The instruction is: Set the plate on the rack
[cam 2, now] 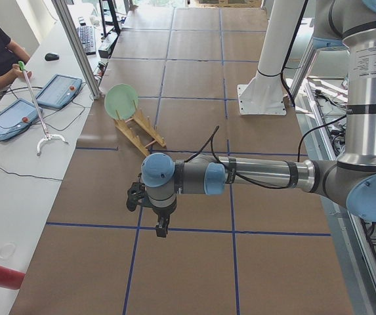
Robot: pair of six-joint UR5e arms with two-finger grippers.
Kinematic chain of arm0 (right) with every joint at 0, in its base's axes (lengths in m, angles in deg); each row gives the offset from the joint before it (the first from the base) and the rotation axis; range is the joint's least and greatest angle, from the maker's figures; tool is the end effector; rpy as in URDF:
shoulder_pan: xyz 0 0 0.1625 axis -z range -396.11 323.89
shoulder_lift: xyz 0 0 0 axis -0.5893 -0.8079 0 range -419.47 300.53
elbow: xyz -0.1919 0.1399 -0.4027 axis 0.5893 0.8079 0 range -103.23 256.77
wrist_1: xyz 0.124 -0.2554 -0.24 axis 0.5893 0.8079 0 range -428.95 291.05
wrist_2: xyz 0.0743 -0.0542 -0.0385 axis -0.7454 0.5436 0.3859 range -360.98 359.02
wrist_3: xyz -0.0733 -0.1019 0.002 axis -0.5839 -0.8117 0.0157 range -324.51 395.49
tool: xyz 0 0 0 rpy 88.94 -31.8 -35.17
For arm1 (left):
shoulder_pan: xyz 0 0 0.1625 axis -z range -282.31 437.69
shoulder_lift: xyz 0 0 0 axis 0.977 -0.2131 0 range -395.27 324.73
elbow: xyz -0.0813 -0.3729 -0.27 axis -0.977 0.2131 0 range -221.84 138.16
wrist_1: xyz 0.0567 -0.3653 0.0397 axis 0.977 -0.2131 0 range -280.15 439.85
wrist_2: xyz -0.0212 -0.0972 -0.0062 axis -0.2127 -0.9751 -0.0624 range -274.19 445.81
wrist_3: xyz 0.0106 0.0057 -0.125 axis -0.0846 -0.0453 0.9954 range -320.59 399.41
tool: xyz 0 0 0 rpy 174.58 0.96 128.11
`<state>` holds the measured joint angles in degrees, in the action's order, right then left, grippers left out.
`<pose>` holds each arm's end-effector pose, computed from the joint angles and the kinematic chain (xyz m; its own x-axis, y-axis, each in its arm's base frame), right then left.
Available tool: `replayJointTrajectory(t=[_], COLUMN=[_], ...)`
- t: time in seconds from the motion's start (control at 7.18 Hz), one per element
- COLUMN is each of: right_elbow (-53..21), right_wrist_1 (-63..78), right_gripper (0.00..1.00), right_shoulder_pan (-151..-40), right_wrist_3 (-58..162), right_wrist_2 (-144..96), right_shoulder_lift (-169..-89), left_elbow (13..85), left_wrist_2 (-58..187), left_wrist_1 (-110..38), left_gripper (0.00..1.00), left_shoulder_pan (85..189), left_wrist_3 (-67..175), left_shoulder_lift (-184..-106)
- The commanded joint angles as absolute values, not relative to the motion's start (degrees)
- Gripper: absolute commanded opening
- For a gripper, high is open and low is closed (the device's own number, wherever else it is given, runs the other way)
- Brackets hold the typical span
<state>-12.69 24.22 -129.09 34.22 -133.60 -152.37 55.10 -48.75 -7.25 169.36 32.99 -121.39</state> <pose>0.0697 -0.4081 0.7535 0.7318 0.0939 0.6751 -0.0353 0.9944 -0.1000 -0.0572 -0.4133 0.6996 0.7111 0.0932 -0.6969 -0.0508 0.9954 0.0813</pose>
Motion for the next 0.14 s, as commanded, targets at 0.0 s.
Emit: replayJointTrajectory(t=[0.0], right_elbow=[-12.61], right_wrist_1=[24.22], right_gripper=[1.00], right_shoulder_pan=[-129.09], right_wrist_3=[34.26], right_wrist_2=[-133.60], right_shoulder_lift=[-152.37], left_elbow=[55.10], left_wrist_2=[-48.75], left_wrist_1=[-7.25], left_gripper=[1.00], left_shoulder_pan=[169.36], left_wrist_3=[32.99], left_shoulder_lift=[-121.32])
